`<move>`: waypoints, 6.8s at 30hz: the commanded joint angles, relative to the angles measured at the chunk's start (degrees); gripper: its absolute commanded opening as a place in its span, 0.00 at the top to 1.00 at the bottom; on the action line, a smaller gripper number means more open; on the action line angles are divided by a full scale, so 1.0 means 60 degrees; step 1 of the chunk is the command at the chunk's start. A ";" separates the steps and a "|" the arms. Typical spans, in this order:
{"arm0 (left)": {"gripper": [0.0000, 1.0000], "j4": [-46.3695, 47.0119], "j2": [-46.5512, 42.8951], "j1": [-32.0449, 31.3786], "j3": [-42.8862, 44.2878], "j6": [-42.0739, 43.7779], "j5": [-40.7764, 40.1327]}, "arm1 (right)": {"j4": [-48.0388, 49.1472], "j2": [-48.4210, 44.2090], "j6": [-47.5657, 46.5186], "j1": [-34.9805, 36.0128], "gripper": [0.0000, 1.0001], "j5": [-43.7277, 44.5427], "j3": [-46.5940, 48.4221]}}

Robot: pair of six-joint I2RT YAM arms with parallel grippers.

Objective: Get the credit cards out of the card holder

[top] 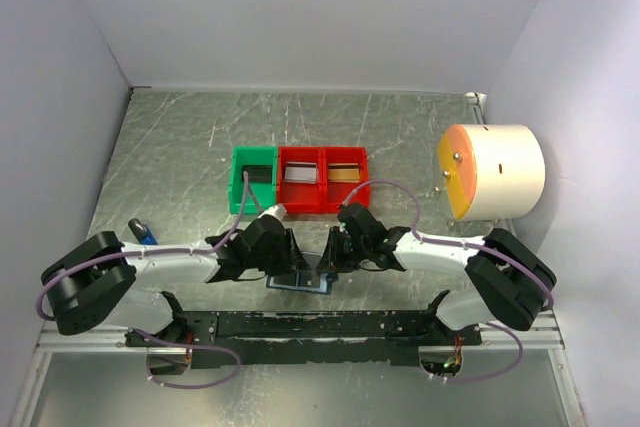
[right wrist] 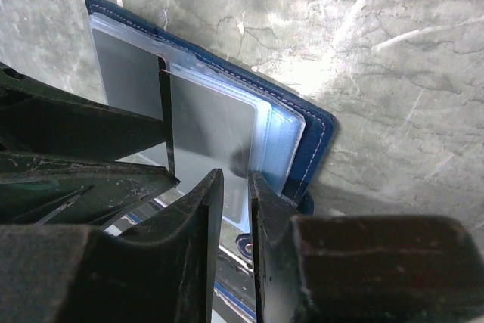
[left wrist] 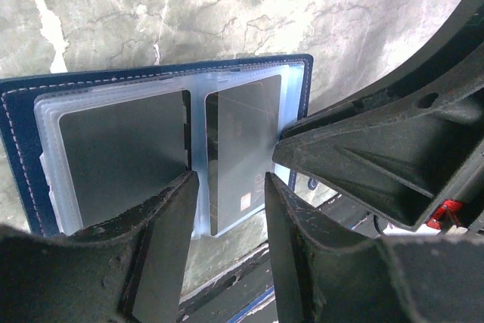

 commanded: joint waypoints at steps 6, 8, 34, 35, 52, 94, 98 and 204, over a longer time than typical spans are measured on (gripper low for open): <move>0.46 0.0174 -0.0043 0.0043 -0.0246 -0.0096 0.0152 | -0.0795 0.0511 -0.0219 -0.0047 0.79 0.0829 -0.0576; 0.47 0.0374 0.0227 0.0036 -0.0245 -0.0099 0.0340 | -0.0730 0.0537 -0.0192 -0.0042 0.79 0.0810 -0.0607; 0.84 0.1978 -0.1010 0.0030 -0.1618 -0.1261 0.0124 | -0.0670 0.0682 -0.0173 -0.0062 0.80 0.0821 -0.0660; 0.86 0.1941 -0.1065 0.0040 -0.1641 -0.1282 0.0099 | -0.0678 0.0687 -0.0173 -0.0069 0.80 0.0838 -0.0644; 0.91 0.0397 -0.2133 0.0043 -0.1489 -0.1088 -0.0379 | -0.0952 0.0750 -0.0282 -0.0058 0.80 0.0930 -0.0372; 0.76 0.4007 -0.0582 0.0055 -0.1992 -0.1621 0.0502 | 0.0886 0.1489 0.0122 -0.0018 0.76 -0.0717 -0.0548; 0.81 0.3400 -0.0753 0.0073 -0.1884 -0.1624 0.0347 | 0.0729 0.1456 0.0070 -0.0036 0.76 -0.0586 -0.0495; 0.93 0.1432 -0.7168 0.8364 -0.1047 0.0580 0.8545 | 0.9757 0.2473 0.2325 -0.0560 0.94 -0.4926 0.2957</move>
